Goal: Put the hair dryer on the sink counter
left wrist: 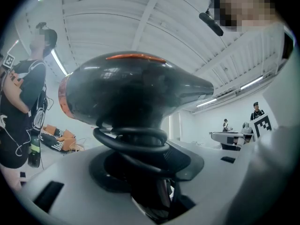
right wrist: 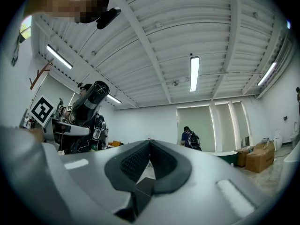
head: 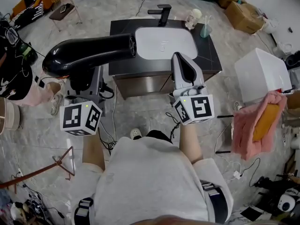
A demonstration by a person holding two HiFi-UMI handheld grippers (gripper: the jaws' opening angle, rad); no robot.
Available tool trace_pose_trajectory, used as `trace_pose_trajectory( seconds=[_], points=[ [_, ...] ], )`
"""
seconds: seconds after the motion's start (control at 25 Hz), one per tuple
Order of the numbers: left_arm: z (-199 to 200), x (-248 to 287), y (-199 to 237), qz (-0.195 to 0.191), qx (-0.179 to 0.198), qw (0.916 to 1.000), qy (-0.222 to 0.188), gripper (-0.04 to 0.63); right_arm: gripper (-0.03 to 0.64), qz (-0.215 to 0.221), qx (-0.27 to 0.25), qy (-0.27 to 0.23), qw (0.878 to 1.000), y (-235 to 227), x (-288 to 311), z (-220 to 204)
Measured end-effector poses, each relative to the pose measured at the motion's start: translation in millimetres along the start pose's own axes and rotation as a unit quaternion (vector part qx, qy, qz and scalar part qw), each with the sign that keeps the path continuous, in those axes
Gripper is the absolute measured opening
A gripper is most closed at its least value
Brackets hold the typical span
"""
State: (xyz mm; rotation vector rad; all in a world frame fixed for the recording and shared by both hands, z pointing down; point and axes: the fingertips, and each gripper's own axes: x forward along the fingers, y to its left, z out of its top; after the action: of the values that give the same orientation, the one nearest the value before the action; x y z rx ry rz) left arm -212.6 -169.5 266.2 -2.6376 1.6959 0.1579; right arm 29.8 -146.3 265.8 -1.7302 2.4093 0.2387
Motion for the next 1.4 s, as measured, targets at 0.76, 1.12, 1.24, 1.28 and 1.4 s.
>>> trace_pose_trajectory(
  seconds=[0.76,1.12,1.24,1.28,1.4],
  points=[
    [-51,106,21,-0.028,-0.035,0.997,0.063,0.213,0.011,-0.006,0.016,0.017,1.0,-48,86,-43],
    [-86,173,33,-0.009,-0.047,0.993,0.108,0.213,0.011,0.033,0.032,0.021,0.999,-81,161,-67],
    [-105,190,38,0.002,-0.051,0.9902,0.13,0.213,0.011,0.051,0.036,0.022,0.998,-88,179,-78],
    [-111,195,40,0.005,-0.055,0.9891,0.136,0.213,0.011,0.055,0.038,0.024,0.997,-90,185,-82],
    [-129,209,44,0.01,-0.068,0.9851,0.158,0.213,0.011,0.06,0.043,0.032,0.997,-98,199,-94]
  ],
)
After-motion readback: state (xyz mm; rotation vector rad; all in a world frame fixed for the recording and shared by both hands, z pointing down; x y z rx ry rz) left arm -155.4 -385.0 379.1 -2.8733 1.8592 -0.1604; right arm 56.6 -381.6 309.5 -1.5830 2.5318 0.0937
